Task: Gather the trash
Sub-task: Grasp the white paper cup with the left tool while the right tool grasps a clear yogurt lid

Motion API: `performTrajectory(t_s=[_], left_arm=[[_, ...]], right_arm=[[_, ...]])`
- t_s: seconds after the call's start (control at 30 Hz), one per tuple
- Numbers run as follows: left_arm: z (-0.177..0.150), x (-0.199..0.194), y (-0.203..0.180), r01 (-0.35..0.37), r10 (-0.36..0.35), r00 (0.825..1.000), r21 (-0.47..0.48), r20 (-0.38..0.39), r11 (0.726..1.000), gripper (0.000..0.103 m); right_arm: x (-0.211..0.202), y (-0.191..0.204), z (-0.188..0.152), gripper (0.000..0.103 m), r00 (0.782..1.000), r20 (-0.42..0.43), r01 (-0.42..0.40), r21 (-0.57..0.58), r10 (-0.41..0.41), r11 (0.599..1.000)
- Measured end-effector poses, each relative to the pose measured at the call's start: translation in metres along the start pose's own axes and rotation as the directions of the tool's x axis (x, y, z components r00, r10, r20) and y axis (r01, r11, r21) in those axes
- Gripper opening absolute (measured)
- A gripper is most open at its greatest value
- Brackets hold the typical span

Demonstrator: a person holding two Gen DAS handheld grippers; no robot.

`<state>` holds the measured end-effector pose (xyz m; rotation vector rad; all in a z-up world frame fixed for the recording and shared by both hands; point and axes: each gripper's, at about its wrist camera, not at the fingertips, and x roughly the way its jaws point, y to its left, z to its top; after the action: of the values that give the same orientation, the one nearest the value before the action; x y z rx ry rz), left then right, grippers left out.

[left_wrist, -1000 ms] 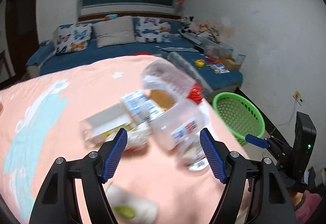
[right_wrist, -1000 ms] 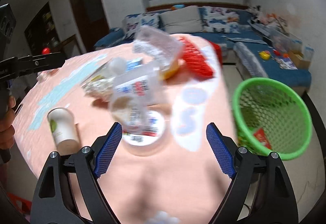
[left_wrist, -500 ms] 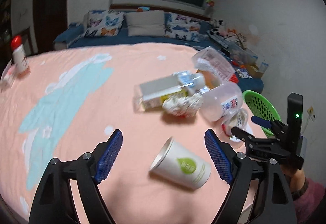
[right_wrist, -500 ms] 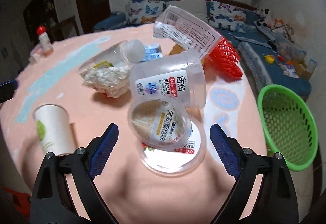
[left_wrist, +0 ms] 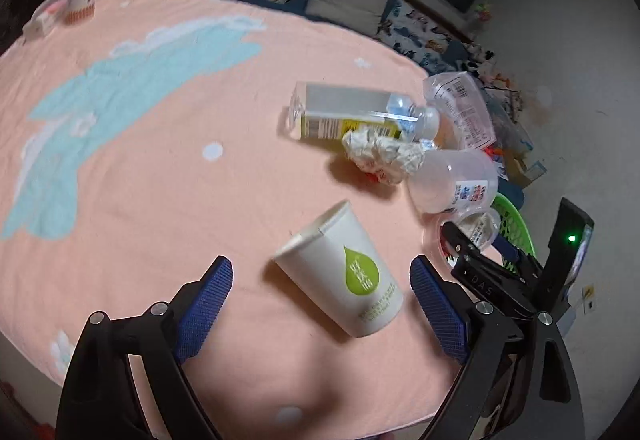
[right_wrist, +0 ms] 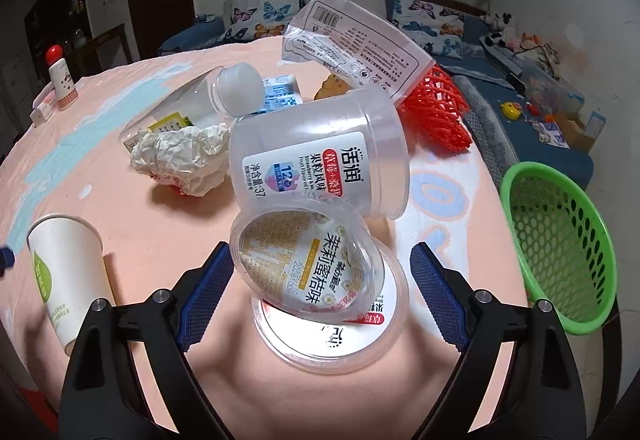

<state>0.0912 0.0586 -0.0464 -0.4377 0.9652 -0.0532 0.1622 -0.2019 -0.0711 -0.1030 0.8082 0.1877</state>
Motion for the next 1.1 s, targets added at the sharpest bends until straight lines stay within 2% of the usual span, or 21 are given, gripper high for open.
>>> performTrajectory(t_s=[0.03, 0.1, 0.2, 0.47, 0.83, 0.93, 1.0, 1.1], left_arm=[[-0.002, 0.003, 0.000, 0.012, -0.013, 1.000, -0.026, -0.014, 1.000, 0.087], [-0.005, 0.010, -0.001, 0.017, -0.020, 0.999, -0.078, -0.042, 0.997, 0.087], [-0.007, 0.020, -0.002, 0.009, -0.016, 0.998, -0.107, -0.065, 0.994, 0.087], [-0.004, 0.034, 0.000, 0.014, -0.031, 0.996, -0.194, -0.084, 0.981, 0.088], [0.006, 0.053, -0.008, -0.056, 0.034, 0.994, -0.222, -0.103, 0.974, 0.088], [0.005, 0.056, -0.010, -0.068, 0.044, 0.993, -0.223, -0.112, 0.973, 0.080], [0.005, 0.058, -0.011, -0.064, 0.040, 0.993, -0.218, -0.115, 0.974, 0.066], [0.005, 0.058, -0.012, -0.066, 0.043, 0.993, -0.211, -0.108, 0.975, 0.064]], right_arm=[[0.001, -0.001, 0.001, 0.086, 1.000, -0.002, -0.004, 0.005, 0.004, 1.000], [0.002, -0.002, 0.000, 0.076, 1.000, -0.007, -0.012, 0.017, 0.012, 1.000], [0.004, -0.005, -0.001, 0.066, 0.999, -0.018, -0.035, 0.035, 0.036, 0.999], [-0.007, -0.005, -0.004, 0.066, 0.998, 0.006, -0.069, 0.046, 0.069, 0.997], [-0.047, -0.026, -0.009, 0.066, 0.994, 0.069, -0.093, 0.067, 0.088, 0.993], [-0.056, -0.038, -0.011, 0.066, 0.993, 0.081, -0.089, 0.078, 0.082, 0.993], [-0.060, -0.047, -0.013, 0.066, 0.993, 0.087, -0.082, 0.094, 0.074, 0.992], [-0.065, -0.064, -0.016, 0.066, 0.994, 0.089, -0.076, 0.131, 0.064, 0.988]])
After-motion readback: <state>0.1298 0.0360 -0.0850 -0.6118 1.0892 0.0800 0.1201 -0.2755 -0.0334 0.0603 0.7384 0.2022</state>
